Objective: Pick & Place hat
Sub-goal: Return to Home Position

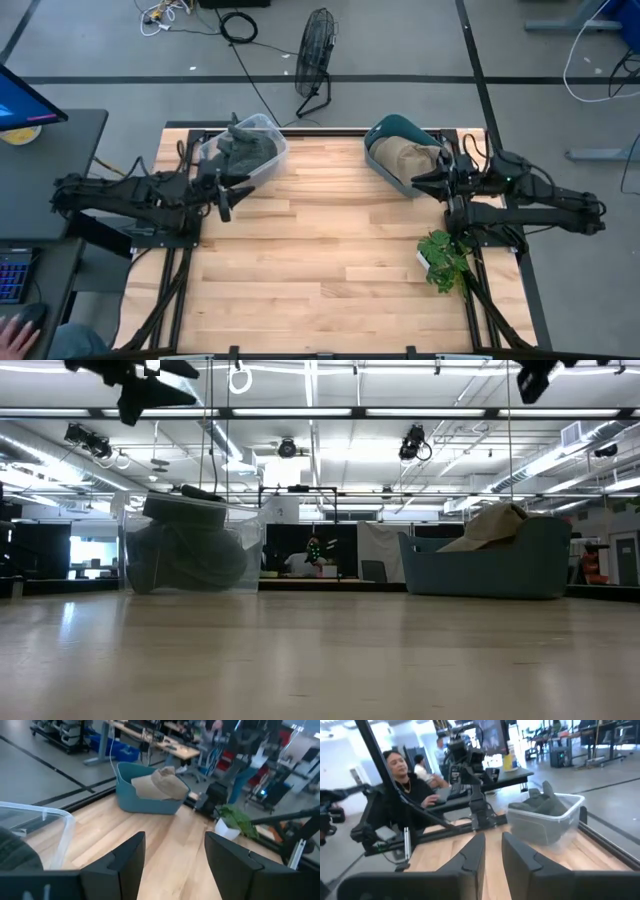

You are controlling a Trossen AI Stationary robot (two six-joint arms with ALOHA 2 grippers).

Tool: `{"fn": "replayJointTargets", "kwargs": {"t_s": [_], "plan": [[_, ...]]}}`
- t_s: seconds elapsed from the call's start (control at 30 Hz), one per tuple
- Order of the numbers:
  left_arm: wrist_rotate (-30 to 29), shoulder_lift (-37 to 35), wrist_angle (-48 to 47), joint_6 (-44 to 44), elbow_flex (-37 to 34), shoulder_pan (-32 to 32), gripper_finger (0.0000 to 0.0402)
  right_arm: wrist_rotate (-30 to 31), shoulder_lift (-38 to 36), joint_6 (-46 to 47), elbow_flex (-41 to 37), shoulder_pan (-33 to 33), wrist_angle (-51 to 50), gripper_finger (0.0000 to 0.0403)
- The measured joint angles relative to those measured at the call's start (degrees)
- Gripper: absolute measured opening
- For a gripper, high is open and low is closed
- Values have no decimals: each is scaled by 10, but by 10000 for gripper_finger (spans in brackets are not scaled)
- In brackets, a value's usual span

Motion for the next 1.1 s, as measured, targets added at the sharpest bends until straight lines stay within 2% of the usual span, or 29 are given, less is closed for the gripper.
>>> {"fn": "replayJointTargets", "kwargs": {"t_s": [0.23,0.43,0.67,0.83,1.1], "plan": [[0,-88,69,25,-98,1,209,-26,-90,-11,-92,0,71,68],[0,-139,90,23,-161,1,209,-26,-157,10,-154,0,85,68],[0,-188,181,55,-237,2,209,-25,-230,17,-199,0,87,68],[1,-219,238,55,-287,2,209,-34,-230,17,-210,0,88,68],[3,-245,249,67,-334,4,209,-43,-233,17,-210,0,64,68]]}}
